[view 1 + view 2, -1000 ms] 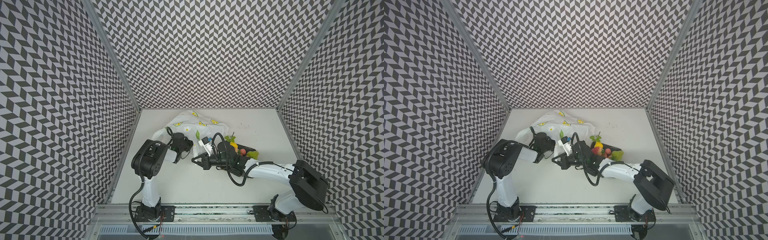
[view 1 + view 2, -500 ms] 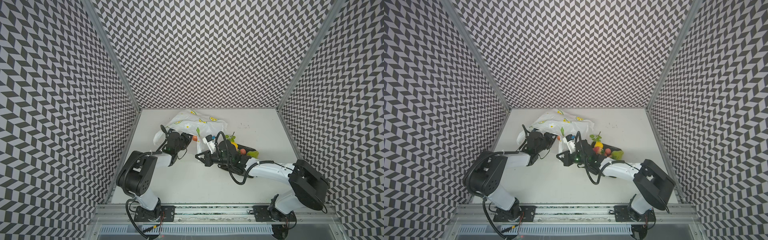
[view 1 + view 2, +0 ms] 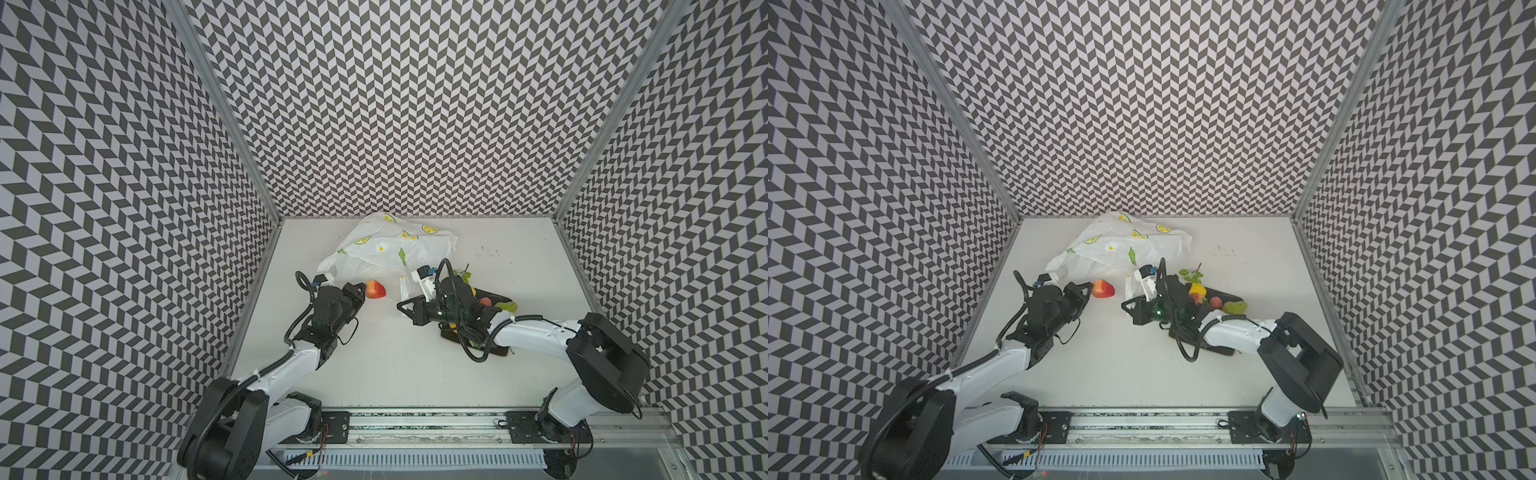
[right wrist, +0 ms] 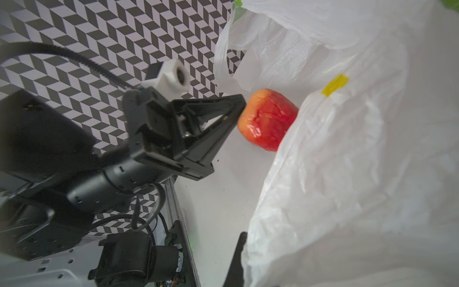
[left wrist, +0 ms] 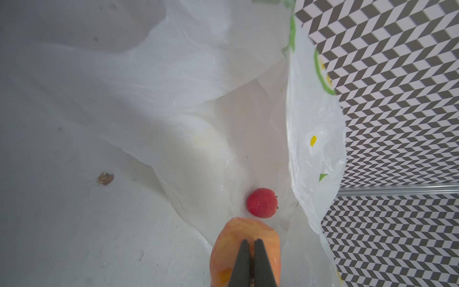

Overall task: Take the fake fruits out of the plastic bag
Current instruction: 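Lift the peach out of the bag with the left gripper, then carry the peach over the black tray and open the left gripper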

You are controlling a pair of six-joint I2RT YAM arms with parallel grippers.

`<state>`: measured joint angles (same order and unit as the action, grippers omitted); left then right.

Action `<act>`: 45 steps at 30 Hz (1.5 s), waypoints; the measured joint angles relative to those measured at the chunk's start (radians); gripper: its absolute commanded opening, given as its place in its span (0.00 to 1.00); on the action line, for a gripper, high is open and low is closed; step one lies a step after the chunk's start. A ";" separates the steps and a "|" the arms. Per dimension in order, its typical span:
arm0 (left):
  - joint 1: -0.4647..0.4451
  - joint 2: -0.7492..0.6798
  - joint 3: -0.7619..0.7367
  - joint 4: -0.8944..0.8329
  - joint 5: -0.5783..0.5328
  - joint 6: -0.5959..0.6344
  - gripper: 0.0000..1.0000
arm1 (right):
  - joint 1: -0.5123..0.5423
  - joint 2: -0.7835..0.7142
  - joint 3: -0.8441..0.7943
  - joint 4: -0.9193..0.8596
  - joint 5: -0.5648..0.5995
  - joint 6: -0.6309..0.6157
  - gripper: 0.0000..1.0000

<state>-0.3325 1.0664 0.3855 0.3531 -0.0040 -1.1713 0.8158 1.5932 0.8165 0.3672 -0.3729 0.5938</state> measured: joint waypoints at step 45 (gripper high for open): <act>-0.696 0.424 0.500 -0.136 -0.022 0.351 0.00 | -0.001 -1.194 -0.126 -0.835 0.646 0.004 0.69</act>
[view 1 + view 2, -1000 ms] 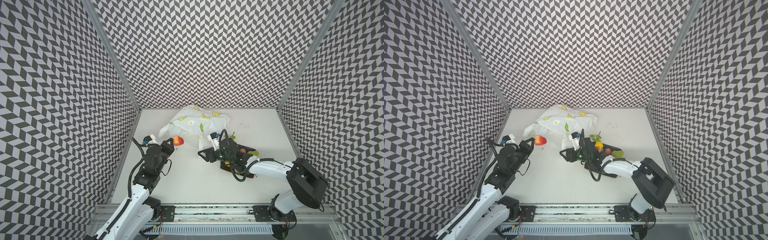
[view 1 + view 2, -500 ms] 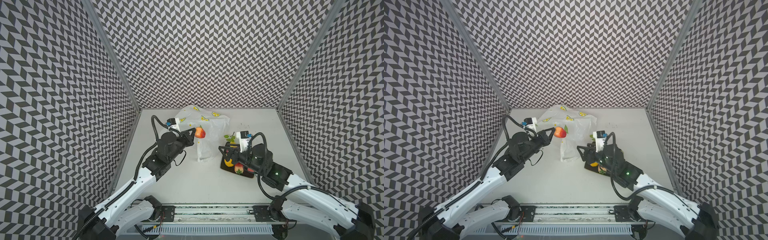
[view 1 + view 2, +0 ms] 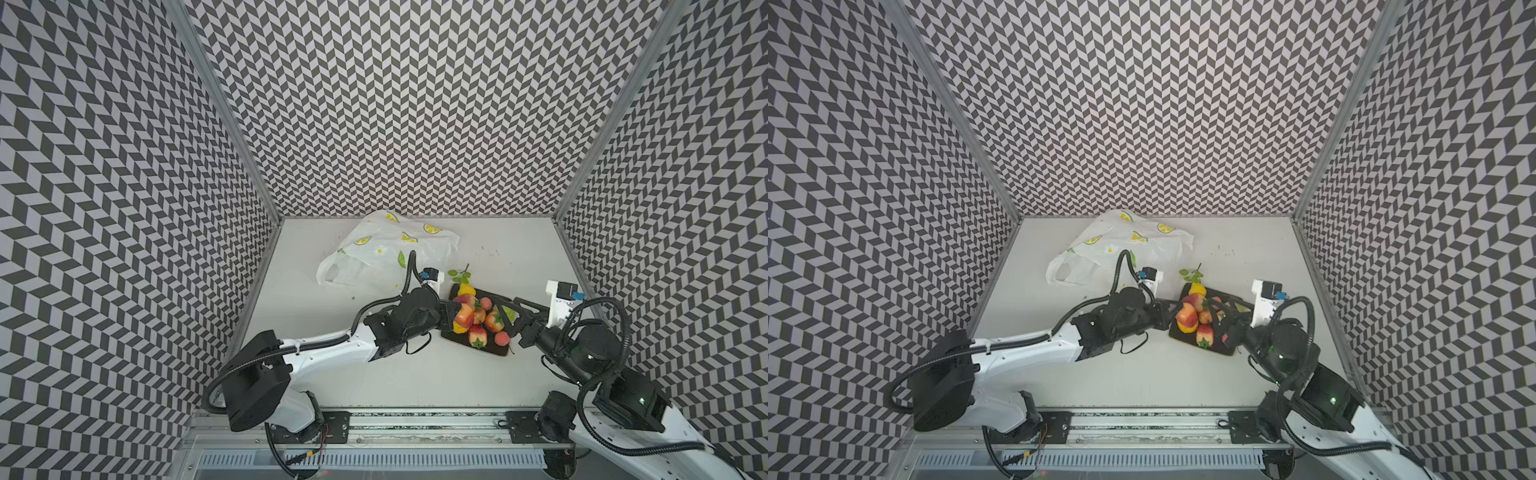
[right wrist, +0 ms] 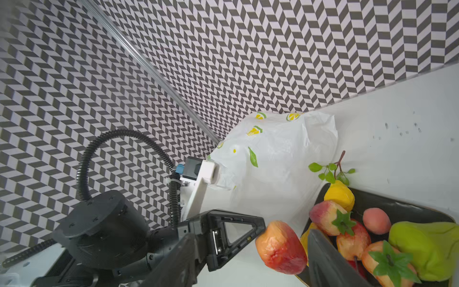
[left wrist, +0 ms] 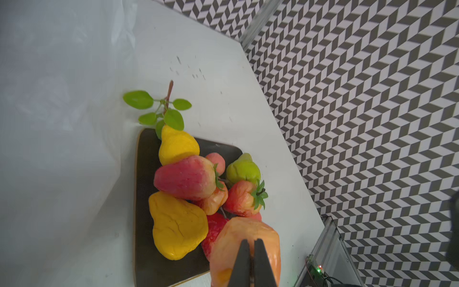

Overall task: Take the fake fruits out of the plastic bag
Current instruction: 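Carry the peach over the black tray and open the left gripper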

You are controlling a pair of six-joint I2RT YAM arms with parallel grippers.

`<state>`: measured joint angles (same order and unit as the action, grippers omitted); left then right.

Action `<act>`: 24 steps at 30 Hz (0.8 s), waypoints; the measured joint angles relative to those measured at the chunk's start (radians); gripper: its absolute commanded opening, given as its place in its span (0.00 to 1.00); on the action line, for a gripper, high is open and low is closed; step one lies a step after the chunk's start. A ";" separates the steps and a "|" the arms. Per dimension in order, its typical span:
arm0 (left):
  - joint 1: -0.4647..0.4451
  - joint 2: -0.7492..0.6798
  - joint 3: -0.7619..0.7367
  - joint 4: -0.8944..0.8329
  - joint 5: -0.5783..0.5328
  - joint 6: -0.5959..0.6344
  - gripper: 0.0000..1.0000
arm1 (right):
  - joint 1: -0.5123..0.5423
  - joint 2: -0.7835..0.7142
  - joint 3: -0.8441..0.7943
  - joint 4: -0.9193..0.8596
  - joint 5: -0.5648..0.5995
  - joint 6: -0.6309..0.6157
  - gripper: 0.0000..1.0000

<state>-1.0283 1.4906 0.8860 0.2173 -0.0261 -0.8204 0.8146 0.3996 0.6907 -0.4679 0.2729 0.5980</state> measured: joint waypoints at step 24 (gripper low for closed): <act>-0.006 0.278 0.066 0.209 0.042 -0.110 0.00 | 0.000 -0.001 0.000 -0.027 -0.005 0.001 0.68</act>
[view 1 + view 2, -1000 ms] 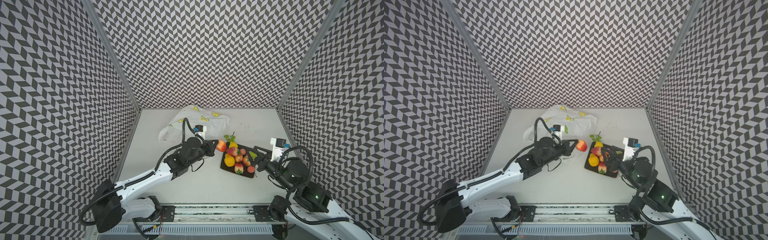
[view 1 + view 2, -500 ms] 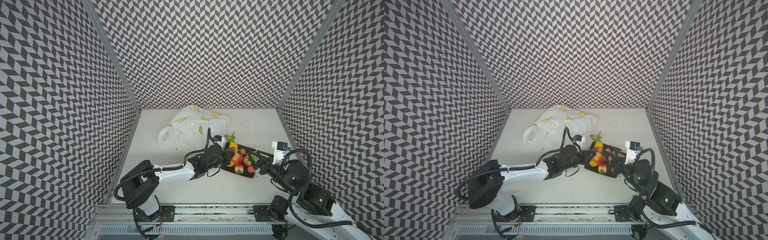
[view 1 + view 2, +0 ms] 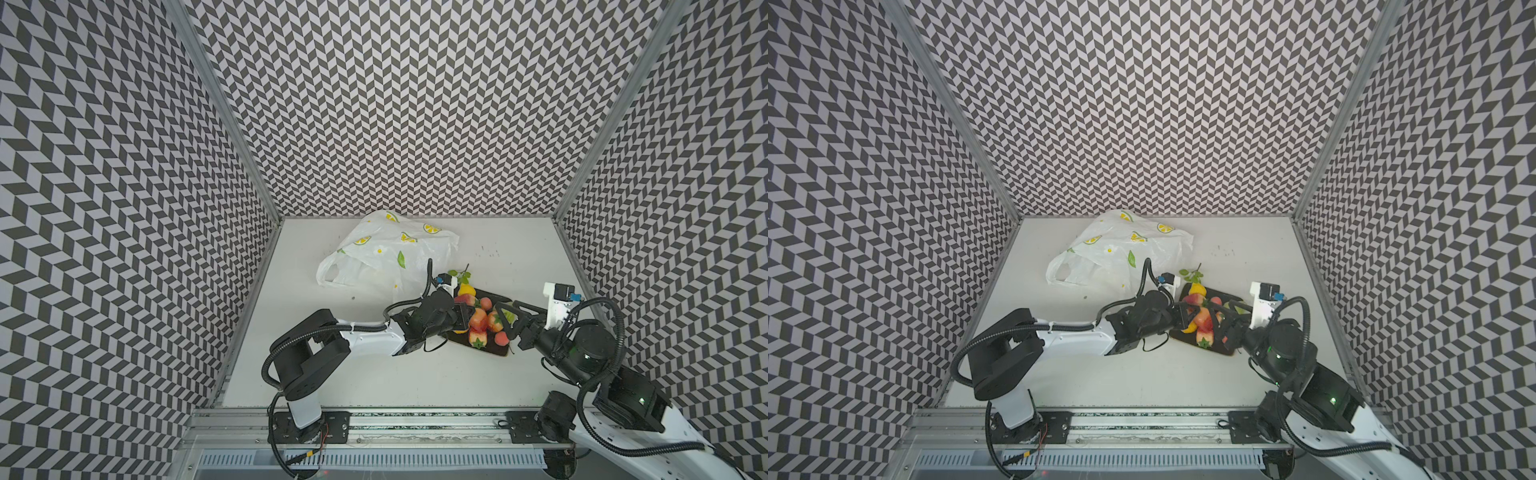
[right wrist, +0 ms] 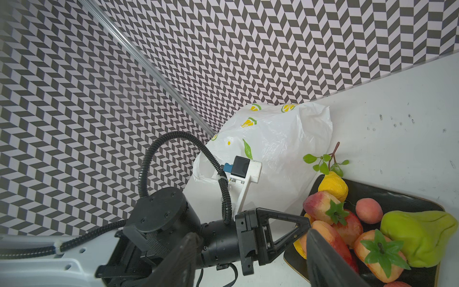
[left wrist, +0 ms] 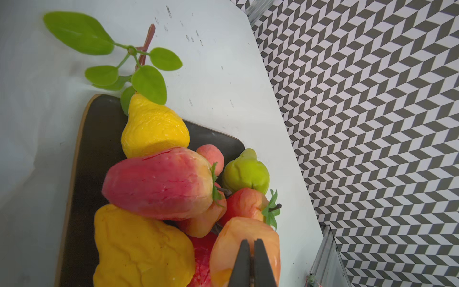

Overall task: Take the fake fruits out of the plastic bag
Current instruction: 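Carry the peach over the black tray and open the left gripper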

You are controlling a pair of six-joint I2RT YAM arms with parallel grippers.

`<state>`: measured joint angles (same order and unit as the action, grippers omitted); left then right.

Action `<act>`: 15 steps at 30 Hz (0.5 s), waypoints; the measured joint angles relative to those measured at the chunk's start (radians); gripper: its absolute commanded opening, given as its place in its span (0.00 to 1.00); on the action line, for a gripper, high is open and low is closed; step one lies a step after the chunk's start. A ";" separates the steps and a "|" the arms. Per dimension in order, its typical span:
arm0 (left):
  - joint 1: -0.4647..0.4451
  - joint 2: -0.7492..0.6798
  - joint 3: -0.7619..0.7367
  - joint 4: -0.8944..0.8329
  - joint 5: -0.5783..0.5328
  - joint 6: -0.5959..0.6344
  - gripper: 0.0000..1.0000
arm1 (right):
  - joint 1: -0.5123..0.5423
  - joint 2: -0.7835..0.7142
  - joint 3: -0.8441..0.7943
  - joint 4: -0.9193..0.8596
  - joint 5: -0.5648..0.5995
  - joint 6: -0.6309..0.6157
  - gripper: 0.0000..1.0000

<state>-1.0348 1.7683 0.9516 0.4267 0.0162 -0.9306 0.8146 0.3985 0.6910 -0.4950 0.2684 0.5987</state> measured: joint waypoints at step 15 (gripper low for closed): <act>0.003 0.041 0.000 0.021 0.000 -0.006 0.59 | 0.000 0.005 0.000 0.001 -0.015 0.000 0.69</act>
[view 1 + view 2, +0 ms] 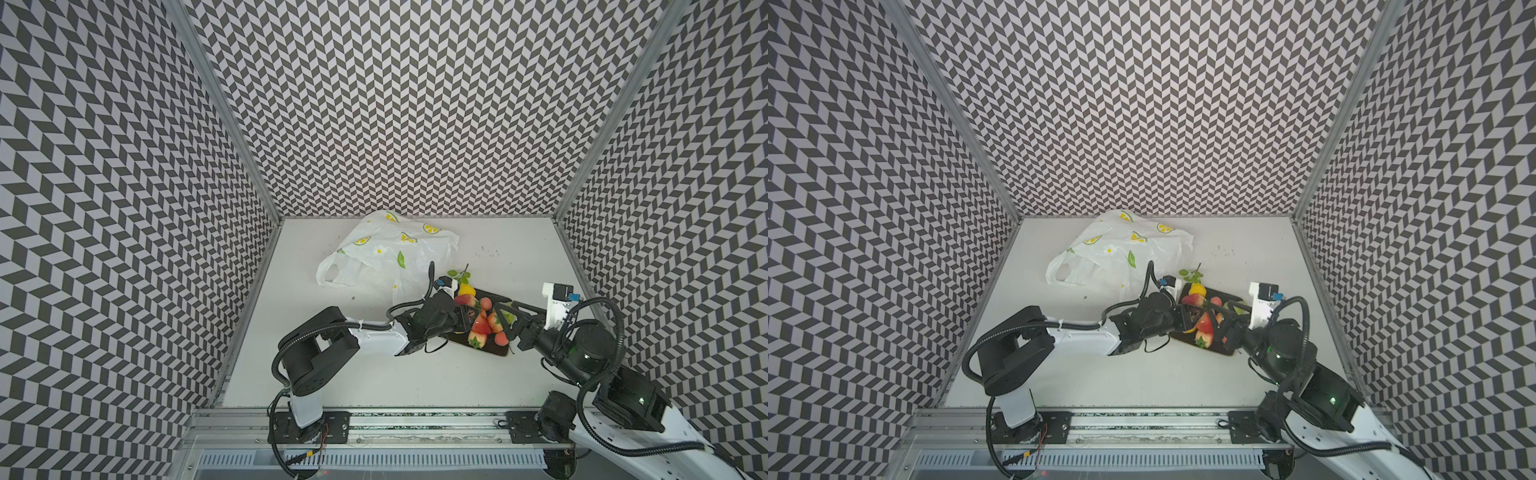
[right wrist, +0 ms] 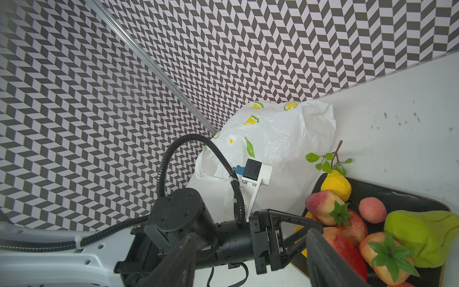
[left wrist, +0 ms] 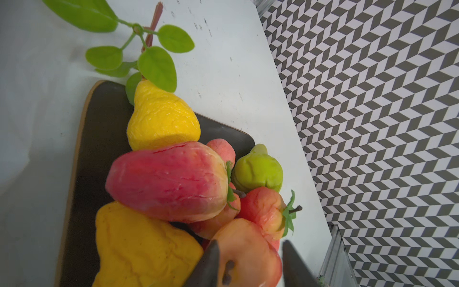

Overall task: Take the fake fruits out of the plastic bag
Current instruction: 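Carry the peach over the black tray and open the left gripper, then withdraw the left gripper from the tray back toward the bag opening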

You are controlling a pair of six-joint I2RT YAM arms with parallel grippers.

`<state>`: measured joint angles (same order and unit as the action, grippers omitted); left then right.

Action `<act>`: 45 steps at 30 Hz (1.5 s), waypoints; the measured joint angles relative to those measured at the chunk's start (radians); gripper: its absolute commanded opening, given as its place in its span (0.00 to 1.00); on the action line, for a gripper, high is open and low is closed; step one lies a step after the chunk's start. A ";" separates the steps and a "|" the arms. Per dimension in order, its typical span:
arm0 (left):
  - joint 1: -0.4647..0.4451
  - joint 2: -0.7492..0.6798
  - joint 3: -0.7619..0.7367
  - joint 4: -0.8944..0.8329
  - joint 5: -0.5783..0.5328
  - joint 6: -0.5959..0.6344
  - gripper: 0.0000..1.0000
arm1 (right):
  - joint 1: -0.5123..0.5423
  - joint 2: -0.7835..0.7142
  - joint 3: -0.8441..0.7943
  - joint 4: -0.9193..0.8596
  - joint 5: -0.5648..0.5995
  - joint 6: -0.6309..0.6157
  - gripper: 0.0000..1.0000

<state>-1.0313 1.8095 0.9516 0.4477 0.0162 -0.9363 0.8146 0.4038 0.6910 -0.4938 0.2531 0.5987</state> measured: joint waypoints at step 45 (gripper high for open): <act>0.758 -1.061 -0.606 -0.465 -0.040 -0.019 0.59 | 0.284 1.092 0.231 0.369 -0.058 -0.019 0.71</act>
<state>-0.2737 0.7486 0.3454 -0.0170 -0.0242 -0.9554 1.0988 1.4960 0.9218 -0.1246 0.1955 0.5793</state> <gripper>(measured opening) 0.587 0.713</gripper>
